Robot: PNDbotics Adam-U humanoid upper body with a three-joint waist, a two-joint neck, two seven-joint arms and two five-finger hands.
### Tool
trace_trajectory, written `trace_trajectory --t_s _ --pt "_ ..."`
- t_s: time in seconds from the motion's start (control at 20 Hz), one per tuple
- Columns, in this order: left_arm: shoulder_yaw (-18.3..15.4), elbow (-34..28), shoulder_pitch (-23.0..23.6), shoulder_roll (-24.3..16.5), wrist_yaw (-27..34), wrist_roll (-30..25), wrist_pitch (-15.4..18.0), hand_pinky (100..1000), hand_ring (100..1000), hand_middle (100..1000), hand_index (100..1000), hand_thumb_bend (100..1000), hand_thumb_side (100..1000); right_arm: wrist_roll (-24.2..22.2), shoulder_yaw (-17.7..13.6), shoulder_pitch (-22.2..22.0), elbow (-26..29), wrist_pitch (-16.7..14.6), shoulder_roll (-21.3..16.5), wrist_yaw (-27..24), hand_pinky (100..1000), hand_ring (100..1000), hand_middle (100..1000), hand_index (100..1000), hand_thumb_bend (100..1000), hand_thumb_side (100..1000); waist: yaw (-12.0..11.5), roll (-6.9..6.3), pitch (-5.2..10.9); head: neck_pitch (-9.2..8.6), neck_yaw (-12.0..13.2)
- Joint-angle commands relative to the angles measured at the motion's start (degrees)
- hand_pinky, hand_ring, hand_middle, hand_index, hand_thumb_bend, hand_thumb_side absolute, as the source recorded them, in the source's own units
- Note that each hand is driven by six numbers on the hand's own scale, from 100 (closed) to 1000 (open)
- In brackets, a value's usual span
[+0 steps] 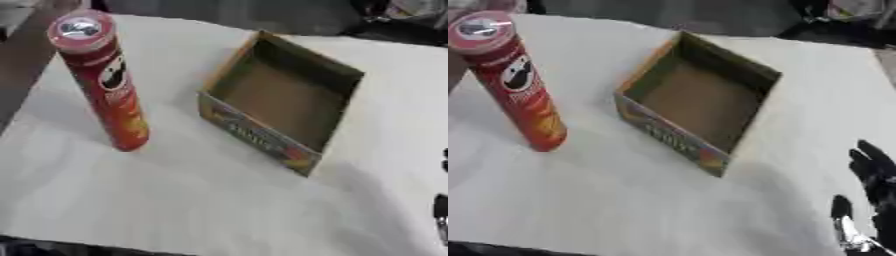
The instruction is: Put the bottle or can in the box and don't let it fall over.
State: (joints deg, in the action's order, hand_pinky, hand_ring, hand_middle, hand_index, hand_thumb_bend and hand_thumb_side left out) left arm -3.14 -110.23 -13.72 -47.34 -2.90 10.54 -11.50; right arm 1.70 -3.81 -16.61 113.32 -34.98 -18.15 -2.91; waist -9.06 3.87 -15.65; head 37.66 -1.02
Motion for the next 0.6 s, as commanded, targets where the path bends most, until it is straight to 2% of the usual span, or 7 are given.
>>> trace_trajectory --t_s 0.05,0.25,0.4,0.5,0.6 --pt "0.5 0.5 -0.9 -3.9 0.1 -3.1 0.6 1000 1000 969 929 294 626 1.3 -0.3 -1.2 1.3 -1.7 1.1 1.1 1000 1000 1000 1000 100 349 0.7 -0.32 0.48 -0.21 -1.3" --pt "1.1 0.9 -1.2 -4.6 -0.2 -6.0 1.1 1000 1000 965 925 303 654 3.3 -0.2 -1.8 1.3 -1.5 2.9 3.0 1000 1000 1000 1000 100 366 3.0 -0.6 0.28 0.59 -5.2" --pt "1.5 1.2 -1.0 -4.3 -0.2 -7.4 1.1 1000 1000 962 923 309 673 4.4 -0.2 -1.8 1.3 -1.7 3.3 3.0 1000 1000 1000 1000 100 359 3.7 -0.77 0.66 0.89 -5.7" --pt "1.8 1.4 -0.5 -3.8 -0.2 -8.2 1.0 1000 1000 965 925 312 683 4.8 -0.3 -2.2 1.3 -1.8 3.5 2.9 1000 1000 1000 1000 100 384 3.8 -0.96 1.34 1.2 -5.5" --pt "2.0 2.0 0.4 -3.3 -0.1 -8.7 0.8 1000 1000 967 926 314 693 5.3 -0.7 -2.7 1.3 -1.7 3.8 2.6 1000 1000 1000 1000 100 369 3.9 -1.13 2.04 1.55 -5.1"
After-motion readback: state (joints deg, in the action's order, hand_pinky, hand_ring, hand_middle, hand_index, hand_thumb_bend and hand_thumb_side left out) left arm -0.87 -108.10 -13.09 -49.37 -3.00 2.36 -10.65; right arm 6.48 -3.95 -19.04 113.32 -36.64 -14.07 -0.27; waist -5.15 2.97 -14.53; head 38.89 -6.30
